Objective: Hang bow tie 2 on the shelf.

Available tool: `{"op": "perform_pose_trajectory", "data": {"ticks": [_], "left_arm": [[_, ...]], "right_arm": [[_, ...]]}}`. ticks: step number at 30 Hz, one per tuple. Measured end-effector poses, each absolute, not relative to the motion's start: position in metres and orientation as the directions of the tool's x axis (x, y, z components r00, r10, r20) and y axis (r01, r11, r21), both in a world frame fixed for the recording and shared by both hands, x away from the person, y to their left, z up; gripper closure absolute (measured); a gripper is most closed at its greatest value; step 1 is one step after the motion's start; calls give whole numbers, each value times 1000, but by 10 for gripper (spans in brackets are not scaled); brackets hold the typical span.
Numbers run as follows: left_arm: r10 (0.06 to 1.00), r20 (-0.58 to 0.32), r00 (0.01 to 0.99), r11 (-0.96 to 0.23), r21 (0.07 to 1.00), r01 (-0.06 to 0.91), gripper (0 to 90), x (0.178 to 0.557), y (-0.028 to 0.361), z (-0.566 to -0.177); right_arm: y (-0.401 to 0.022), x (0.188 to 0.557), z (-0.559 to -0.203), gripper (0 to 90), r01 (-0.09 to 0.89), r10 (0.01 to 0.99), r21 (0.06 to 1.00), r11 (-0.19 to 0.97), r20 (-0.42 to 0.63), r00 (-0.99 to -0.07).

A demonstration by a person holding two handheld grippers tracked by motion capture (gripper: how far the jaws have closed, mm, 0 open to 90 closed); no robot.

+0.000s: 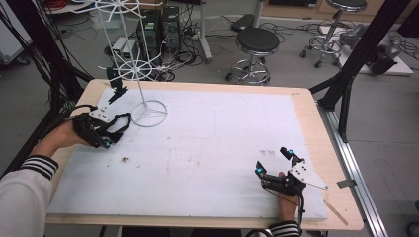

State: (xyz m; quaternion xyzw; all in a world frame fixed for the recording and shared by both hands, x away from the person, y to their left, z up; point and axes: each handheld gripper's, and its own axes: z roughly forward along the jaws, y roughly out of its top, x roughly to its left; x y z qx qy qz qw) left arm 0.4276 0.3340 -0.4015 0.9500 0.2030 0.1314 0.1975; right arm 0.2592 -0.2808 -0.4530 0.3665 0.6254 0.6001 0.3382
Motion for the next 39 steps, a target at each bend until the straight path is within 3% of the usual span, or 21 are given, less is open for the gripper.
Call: {"op": "perform_pose_trajectory", "data": {"ticks": [12,23,33,39], "left_arm": [[381,187,905,-887,350,301,364,437,332,-403],[375,182,909,-894,332,302,515,439,335,-404],[396,225,890,-898,296,325,738,440,332,-406],[408,239,881,-897,284,338,759,438,329,-406]], "right_arm": [[-281,260,-453,11,49,865,999,8,17,-502],[-282,260,-453,11,49,865,999,10,16,-501],[-282,260,-453,11,54,865,998,8,20,-501],[-282,260,-453,11,55,866,998,10,19,-500]]}}
